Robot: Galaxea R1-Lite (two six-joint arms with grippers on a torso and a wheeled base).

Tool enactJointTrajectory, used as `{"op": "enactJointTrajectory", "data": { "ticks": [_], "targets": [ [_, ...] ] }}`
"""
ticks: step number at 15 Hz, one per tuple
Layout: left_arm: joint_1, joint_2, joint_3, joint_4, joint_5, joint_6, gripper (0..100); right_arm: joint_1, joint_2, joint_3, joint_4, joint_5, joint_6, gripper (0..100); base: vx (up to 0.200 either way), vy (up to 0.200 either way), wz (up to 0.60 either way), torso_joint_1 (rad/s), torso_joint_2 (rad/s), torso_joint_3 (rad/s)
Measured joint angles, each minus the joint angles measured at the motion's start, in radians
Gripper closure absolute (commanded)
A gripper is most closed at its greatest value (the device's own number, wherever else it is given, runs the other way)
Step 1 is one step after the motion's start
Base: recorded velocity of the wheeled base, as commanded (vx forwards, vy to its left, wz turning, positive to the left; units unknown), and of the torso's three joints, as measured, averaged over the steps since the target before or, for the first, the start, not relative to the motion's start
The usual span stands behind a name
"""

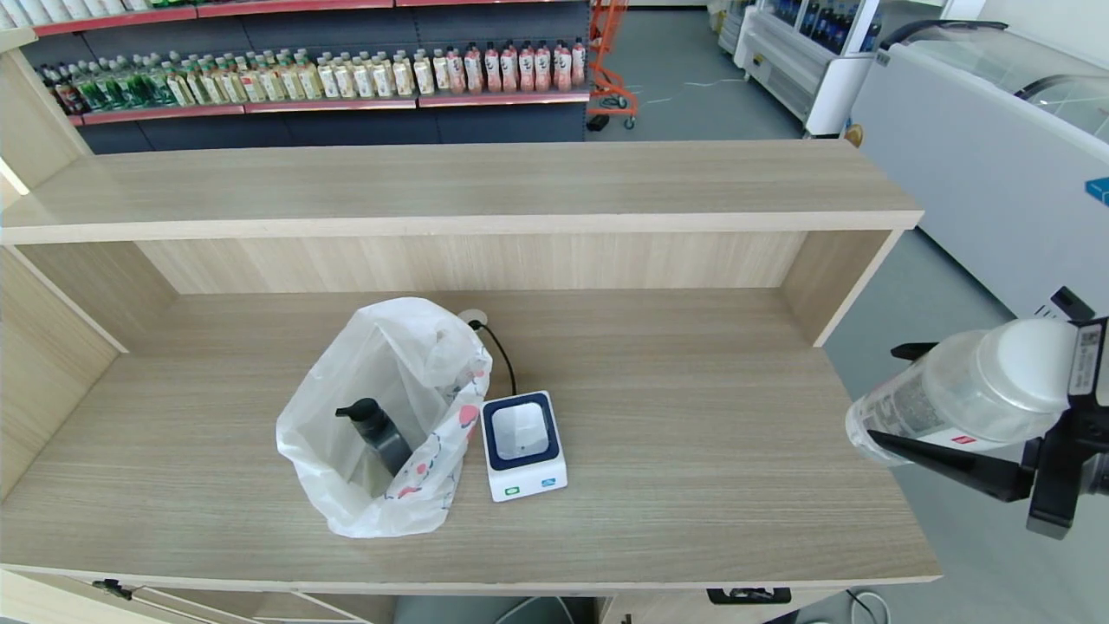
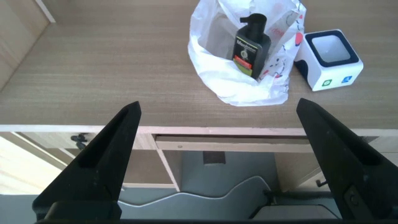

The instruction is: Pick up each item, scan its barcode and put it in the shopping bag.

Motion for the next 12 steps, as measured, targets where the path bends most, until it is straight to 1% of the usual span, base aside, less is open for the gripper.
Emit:
{"op": "enactJointTrajectory", "data": {
  "ticks": [2, 6, 10, 12],
  "targets": [
    [0.001, 0.0, 0.0, 0.0, 0.0, 0.0, 0, 0.0, 0.006, 0.008, 0.0, 0.026, -0.049, 100, 0.0, 0.2, 0.0, 0.0, 0.0, 0.005],
    [0.001, 0.0, 0.0, 0.0, 0.0, 0.0, 0, 0.001, 0.031, 0.008, -0.007, 0.078, -0.056, 100, 0.0, 0.2, 0.0, 0.004, 0.0, 0.004],
    [0.001, 0.0, 0.0, 0.0, 0.0, 0.0, 0, -0.007, 0.115, -0.051, -0.018, 0.167, -0.077, 100, 0.0, 0.2, 0.0, 0.004, 0.0, 0.0],
    [0.001, 0.0, 0.0, 0.0, 0.0, 0.002, 0, -0.037, 0.181, -0.081, -0.052, 0.227, -0.117, 100, 0.0, 0.0, 0.0, 0.0, 0.0, 0.0]
  ]
}}
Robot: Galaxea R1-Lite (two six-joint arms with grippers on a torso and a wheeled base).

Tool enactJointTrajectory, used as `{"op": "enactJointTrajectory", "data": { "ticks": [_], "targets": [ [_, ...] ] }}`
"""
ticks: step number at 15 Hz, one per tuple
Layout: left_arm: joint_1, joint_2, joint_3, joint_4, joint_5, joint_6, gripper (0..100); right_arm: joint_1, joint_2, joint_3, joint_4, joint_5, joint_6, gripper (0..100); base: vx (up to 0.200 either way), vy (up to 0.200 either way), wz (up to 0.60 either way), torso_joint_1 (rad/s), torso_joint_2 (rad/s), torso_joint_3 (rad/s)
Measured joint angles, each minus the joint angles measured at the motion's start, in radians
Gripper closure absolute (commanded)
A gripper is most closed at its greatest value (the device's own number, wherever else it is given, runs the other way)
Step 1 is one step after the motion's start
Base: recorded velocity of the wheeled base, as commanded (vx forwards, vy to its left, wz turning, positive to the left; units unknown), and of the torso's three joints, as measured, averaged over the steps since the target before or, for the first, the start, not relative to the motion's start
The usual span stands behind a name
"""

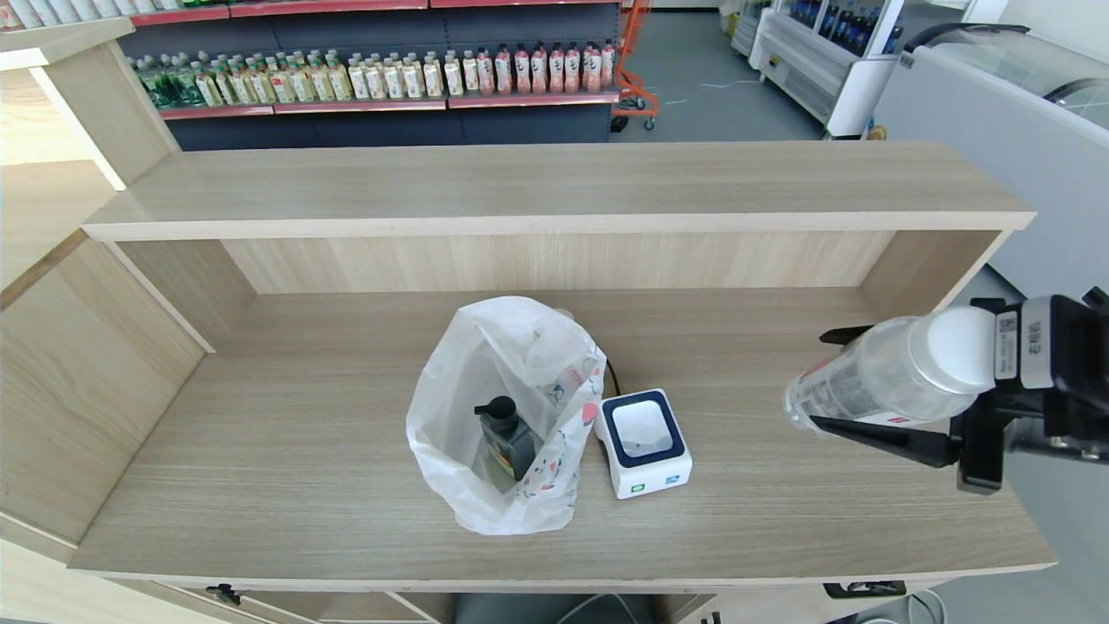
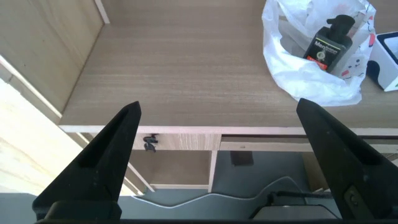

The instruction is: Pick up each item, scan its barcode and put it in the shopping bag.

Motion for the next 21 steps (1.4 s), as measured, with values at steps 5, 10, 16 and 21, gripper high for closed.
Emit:
{"op": "enactJointTrajectory", "data": {
  "ticks": [5, 10, 16, 21],
  "targets": [
    [0.001, 0.0, 0.0, 0.0, 0.0, 0.0, 0, -0.137, 0.187, -0.036, -0.058, 0.198, -0.141, 100, 0.0, 0.0, 0.0, 0.0, 0.0, 0.0],
    [0.0, 0.0, 0.0, 0.0, 0.0, -0.001, 0, -0.155, 0.314, -0.133, -0.061, 0.264, -0.17, 100, 0.0, 0.0, 0.0, 0.0, 0.0, 0.0],
    [0.0, 0.0, 0.0, 0.0, 0.0, -0.001, 0, -0.154, 0.315, -0.175, -0.015, 0.252, -0.134, 100, 0.0, 0.0, 0.0, 0.0, 0.0, 0.0],
    [-0.001, 0.0, 0.0, 0.0, 0.0, -0.001, 0, -0.158, 0.263, -0.331, 0.198, 0.198, 0.029, 100, 0.0, 0.0, 0.0, 0.0, 0.0, 0.0]
  ]
}}
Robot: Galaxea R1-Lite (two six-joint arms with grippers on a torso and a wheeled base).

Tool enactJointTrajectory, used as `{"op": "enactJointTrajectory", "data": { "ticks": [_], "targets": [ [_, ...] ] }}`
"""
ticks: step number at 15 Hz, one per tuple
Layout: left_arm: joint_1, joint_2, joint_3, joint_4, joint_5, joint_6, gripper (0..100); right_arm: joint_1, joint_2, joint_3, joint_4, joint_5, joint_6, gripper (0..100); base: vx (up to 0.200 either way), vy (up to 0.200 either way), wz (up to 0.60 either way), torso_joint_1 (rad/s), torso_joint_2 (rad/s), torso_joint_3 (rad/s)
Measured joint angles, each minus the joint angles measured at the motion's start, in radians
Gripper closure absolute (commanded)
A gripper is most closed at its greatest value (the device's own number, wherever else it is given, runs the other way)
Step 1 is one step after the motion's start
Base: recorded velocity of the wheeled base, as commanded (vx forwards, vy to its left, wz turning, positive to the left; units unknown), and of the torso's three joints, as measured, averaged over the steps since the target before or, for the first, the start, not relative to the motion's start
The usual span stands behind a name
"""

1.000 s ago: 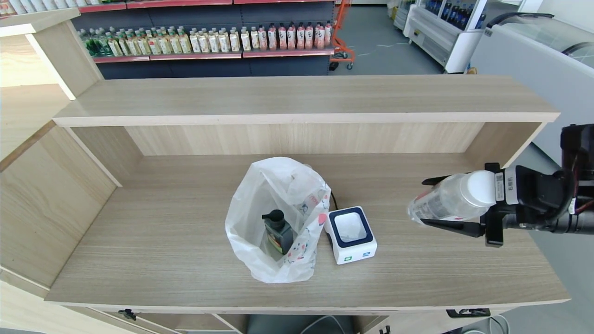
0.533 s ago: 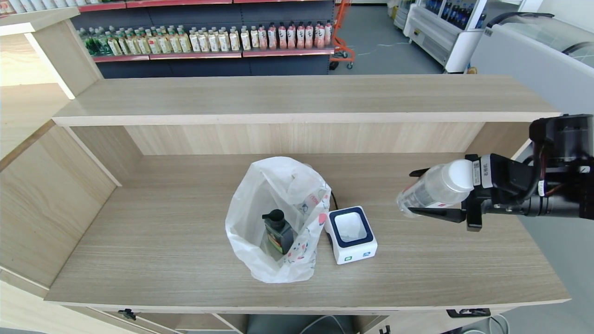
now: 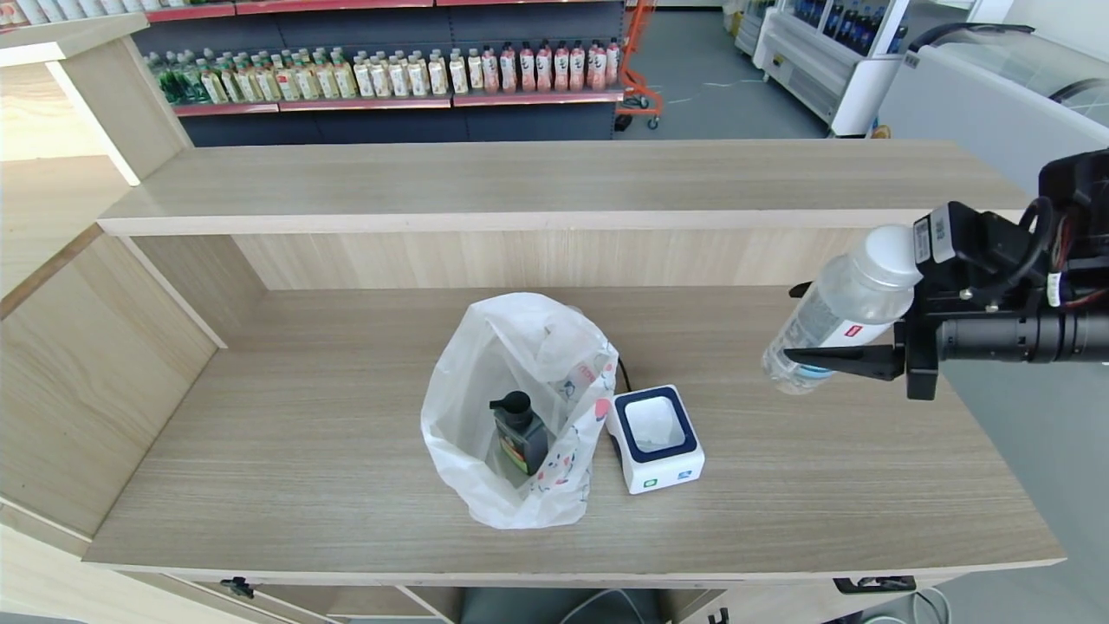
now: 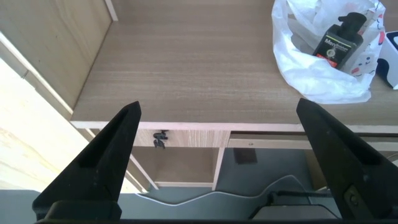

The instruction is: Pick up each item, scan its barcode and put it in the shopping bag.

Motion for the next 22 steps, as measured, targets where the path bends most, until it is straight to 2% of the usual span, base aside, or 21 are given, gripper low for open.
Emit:
{"op": "enactJointTrajectory", "data": {
  "ticks": [2, 6, 7, 8, 10, 12, 14, 16, 18, 20, 22],
  "targets": [
    [0.001, 0.0, 0.001, 0.0, 0.0, 0.0, 0, 0.014, 0.008, -0.055, 0.05, -0.004, 0.019, 100, 0.0, 0.0, 0.0, 0.0, 0.0, 0.0],
    [0.001, 0.0, 0.001, 0.0, 0.0, 0.0, 0, 0.02, 0.085, -0.083, 0.064, 0.077, -0.139, 100, 0.0, 0.0, 0.0, 0.0, 0.0, 0.0],
    [0.0, 0.0, 0.0, 0.0, 0.0, 0.0, 0, 0.021, 0.101, -0.092, 0.083, 0.076, -0.13, 100, 0.0, 0.0, 0.0, 0.0, 0.0, 0.0],
    [0.0, 0.0, 0.0, 0.0, 0.0, 0.0, 0, 0.023, 0.112, -0.1, 0.097, 0.065, -0.117, 100, 0.0, 0.0, 0.0, 0.0, 0.0, 0.0],
    [0.0, 0.0, 0.0, 0.0, 0.0, 0.0, 0, 0.028, 0.106, -0.123, 0.256, -0.051, -0.012, 100, 0.0, 0.0, 0.0, 0.0, 0.0, 0.0],
    [0.0, 0.0, 0.0, 0.0, 0.0, 0.0, 0, 0.031, 0.09, -0.143, 0.292, -0.124, 0.09, 100, 0.0, 0.0, 0.0, 0.0, 0.0, 0.0],
    [0.0, 0.0, 0.0, 0.0, 0.0, 0.0, 0, 0.036, 0.104, -0.166, 0.269, -0.118, 0.092, 100, 0.0, 0.0, 0.0, 0.0, 0.0, 0.0],
    [0.001, 0.0, 0.0, 0.0, 0.0, 0.0, 0, 0.057, 0.142, -0.175, 0.168, -0.052, 0.068, 100, 0.0, 0.0, 0.0, 0.0, 0.0, 0.0],
    [0.001, 0.0, 0.0, 0.0, 0.0, 0.0, 0, 0.068, 0.194, -0.174, 0.066, 0.044, -0.061, 100, 0.0, 0.0, 0.0, 0.0, 0.0, 0.0],
    [0.001, 0.0, 0.0, 0.0, 0.0, 0.0, 0, 0.072, 0.242, -0.173, 0.034, 0.107, -0.191, 100, 0.0, 0.0, 0.0, 0.0, 0.0, 0.0],
    [0.001, 0.0, 0.0, 0.0, 0.0, 0.0, 0, 0.081, 0.285, -0.173, 0.003, 0.143, -0.242, 100, 0.0, 0.0, 0.0, 0.0, 0.0, 0.0]
  ]
}}
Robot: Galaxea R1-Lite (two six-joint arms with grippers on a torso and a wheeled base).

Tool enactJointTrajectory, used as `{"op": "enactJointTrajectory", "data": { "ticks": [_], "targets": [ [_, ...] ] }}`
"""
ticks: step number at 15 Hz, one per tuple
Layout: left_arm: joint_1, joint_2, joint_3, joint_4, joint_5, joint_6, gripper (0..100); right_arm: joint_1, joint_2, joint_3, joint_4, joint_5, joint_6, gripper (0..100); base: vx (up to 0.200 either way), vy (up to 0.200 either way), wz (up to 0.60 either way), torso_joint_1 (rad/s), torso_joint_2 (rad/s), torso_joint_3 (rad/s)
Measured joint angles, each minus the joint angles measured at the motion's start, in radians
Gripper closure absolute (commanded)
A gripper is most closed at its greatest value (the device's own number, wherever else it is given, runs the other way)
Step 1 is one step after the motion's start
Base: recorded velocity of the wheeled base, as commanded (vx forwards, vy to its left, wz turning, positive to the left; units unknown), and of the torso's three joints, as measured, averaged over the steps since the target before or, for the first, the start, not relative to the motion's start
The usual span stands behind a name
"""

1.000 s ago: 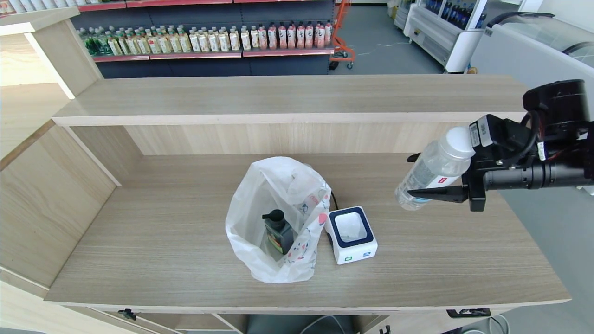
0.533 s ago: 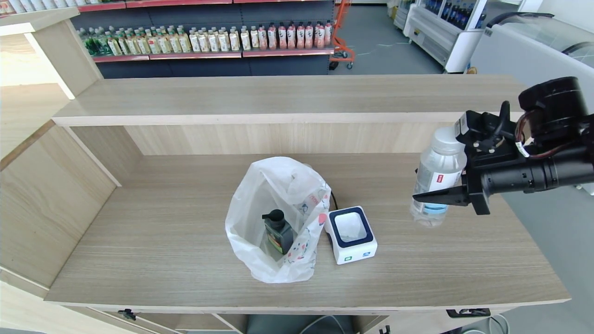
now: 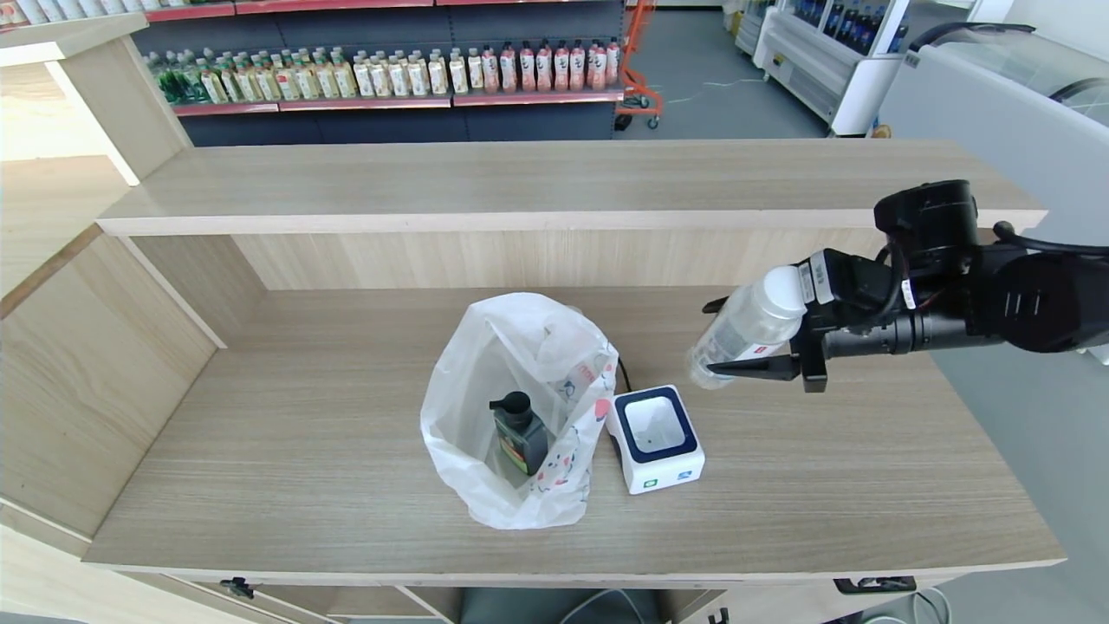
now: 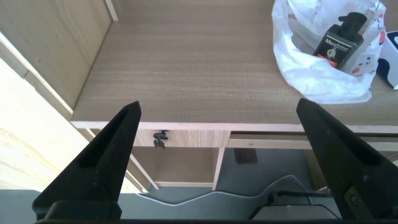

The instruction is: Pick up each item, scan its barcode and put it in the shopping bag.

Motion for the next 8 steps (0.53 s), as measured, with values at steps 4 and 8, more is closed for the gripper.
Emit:
{"op": "enactJointTrajectory", "data": {
  "ticks": [4, 8],
  "targets": [
    [0.0, 0.0, 0.0, 0.0, 0.0, 0.0, 0, 0.023, 0.065, -0.005, -0.04, 0.034, -0.092, 100, 0.0, 0.0, 0.0, 0.0, 0.0, 0.0],
    [0.0, 0.0, 0.0, 0.0, 0.0, 0.0, 0, 0.024, 0.116, -0.004, -0.038, 0.074, -0.24, 100, 0.0, 0.0, 0.0, 0.0, 0.0, 0.0]
  ]
}}
